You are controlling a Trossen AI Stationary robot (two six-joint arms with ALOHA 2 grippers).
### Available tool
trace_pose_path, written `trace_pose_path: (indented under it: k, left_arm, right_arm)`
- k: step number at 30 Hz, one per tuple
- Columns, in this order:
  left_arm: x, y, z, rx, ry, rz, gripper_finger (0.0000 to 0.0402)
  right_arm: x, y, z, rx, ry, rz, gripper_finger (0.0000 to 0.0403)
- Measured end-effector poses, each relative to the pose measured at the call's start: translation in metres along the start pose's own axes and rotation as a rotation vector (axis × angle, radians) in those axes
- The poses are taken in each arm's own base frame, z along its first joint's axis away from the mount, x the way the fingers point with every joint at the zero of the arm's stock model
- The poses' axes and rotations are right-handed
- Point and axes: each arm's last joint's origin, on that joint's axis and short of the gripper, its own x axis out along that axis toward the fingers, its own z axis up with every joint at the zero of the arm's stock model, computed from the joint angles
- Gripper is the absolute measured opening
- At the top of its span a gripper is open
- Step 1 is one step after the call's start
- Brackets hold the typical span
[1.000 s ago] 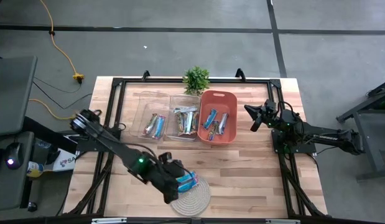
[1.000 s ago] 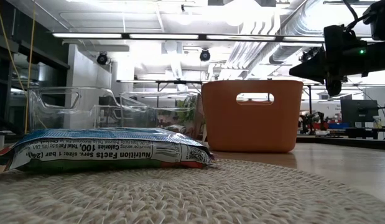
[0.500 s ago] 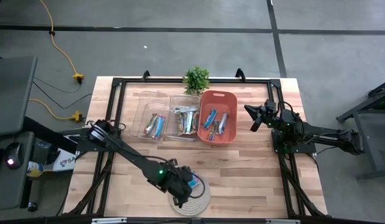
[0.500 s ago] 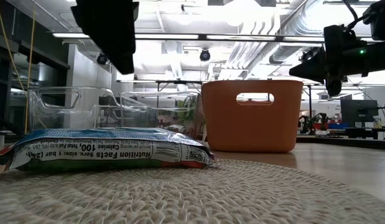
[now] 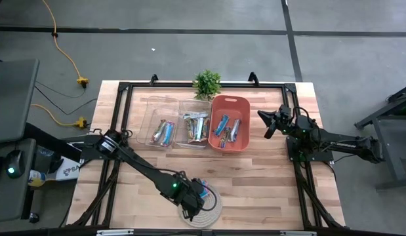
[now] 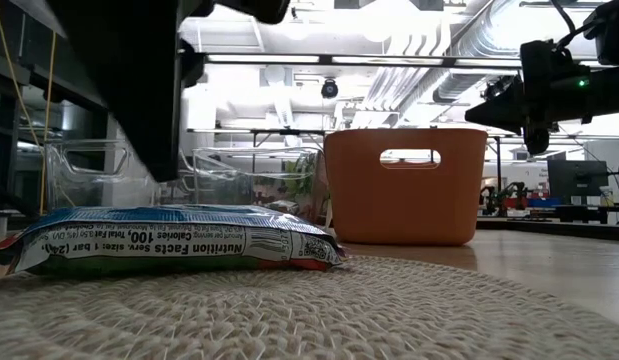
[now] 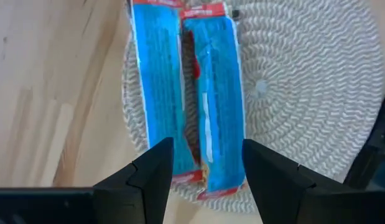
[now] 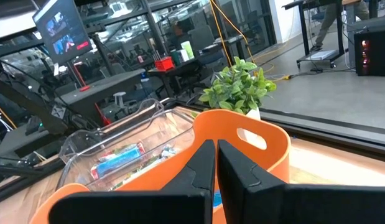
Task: Pick and place Granola Bars by type
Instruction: Put the bottom red granola bar into the left transparent bin
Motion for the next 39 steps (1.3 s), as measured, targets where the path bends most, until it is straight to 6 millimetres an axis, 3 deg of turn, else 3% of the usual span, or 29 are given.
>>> trace_pose_path:
  k: [19,39]
  left_arm:
    - [0.006,-0.005,0.001,-0.009,0.021,-0.055,0.0188]
    - [0.039,-0.011,-0.001,0.028,0.053,-0.055,0.0189]
  right_arm:
    - [0.0,0.0,0.0,0.0,0.0,0.001,0.0]
    - [0.0,0.0,0.0,0.0,-0.001,0.001,0.0]
